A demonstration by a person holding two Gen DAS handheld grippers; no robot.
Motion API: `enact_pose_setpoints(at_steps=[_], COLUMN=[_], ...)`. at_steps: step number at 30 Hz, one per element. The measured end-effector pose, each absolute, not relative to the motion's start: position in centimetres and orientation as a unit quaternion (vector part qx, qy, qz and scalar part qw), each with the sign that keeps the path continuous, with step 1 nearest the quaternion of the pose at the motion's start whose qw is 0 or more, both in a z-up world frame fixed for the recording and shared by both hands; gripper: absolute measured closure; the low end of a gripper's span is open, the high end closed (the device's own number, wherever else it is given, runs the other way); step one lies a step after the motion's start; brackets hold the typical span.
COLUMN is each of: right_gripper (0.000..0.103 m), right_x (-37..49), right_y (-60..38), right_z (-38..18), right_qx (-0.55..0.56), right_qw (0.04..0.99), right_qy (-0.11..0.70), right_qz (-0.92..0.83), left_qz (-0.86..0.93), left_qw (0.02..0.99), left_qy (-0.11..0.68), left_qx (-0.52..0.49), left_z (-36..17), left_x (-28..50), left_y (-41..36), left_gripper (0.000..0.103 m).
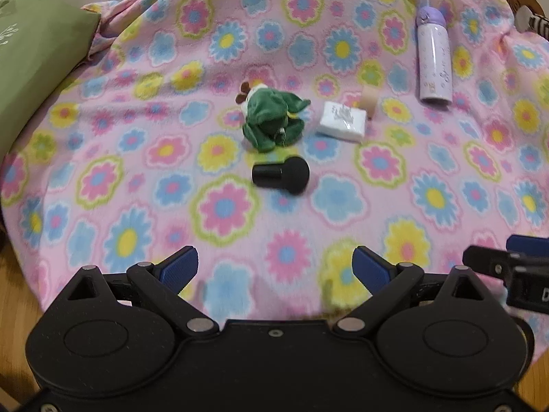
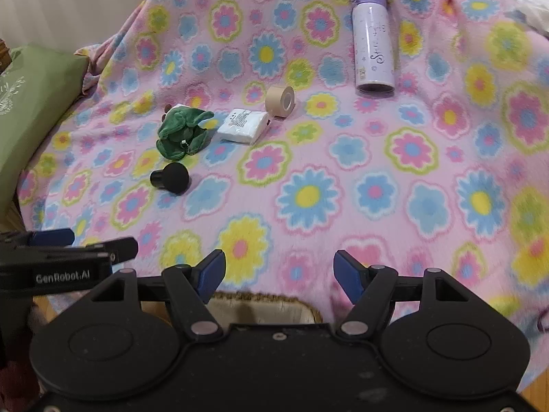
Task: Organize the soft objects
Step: 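Close the left gripper on the black round-headed brush while the right tool approaches the white packet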
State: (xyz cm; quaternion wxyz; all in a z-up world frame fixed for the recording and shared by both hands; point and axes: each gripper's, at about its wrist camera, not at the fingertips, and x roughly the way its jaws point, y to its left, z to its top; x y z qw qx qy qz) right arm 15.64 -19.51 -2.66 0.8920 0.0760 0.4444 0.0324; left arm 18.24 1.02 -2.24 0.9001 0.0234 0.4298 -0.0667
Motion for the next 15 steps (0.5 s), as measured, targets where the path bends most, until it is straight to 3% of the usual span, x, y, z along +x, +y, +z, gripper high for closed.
enact_pose_setpoints(at_steps=[15], right_gripper=[0.032], right_x=[22.3], right_y=[-19.5], right_z=[-3.8], right_qx=[0.071], right_qw=[0.888], right_qy=[0.452], right_qz=[0.031], left_qz=[-0.077], left_qw=[0.906], left_qy=[0.415], left_qx=[0.022], left_z=[-5.0], left_x=[26.3], left_y=[0.4], left_gripper=[0.01])
